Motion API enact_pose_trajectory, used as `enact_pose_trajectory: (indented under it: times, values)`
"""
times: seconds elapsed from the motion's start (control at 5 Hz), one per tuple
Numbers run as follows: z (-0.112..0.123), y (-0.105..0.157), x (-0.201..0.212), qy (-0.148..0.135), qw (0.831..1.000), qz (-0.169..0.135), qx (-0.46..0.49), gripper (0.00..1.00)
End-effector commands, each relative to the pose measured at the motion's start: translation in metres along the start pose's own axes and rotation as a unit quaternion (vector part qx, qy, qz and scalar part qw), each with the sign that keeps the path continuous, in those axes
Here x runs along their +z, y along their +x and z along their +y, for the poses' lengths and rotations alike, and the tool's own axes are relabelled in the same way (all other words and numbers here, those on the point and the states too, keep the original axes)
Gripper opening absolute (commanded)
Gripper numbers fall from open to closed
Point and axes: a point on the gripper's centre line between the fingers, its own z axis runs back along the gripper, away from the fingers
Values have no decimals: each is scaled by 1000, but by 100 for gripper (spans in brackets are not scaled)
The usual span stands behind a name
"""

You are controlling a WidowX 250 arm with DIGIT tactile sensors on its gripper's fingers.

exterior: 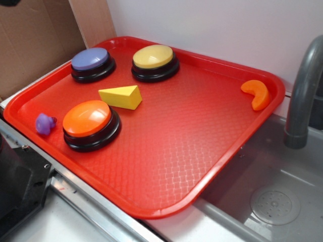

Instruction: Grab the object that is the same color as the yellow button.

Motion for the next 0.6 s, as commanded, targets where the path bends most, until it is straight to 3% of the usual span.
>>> enact_pose_trajectory:
  times: [0.0,0.2,0.4]
  values:
    - [0,0,0,0,1000,0,0,100]
    - [6,13,-14,22,1000,1,-21,100]
    - [13,35,-40,12,996,-14,-88,100]
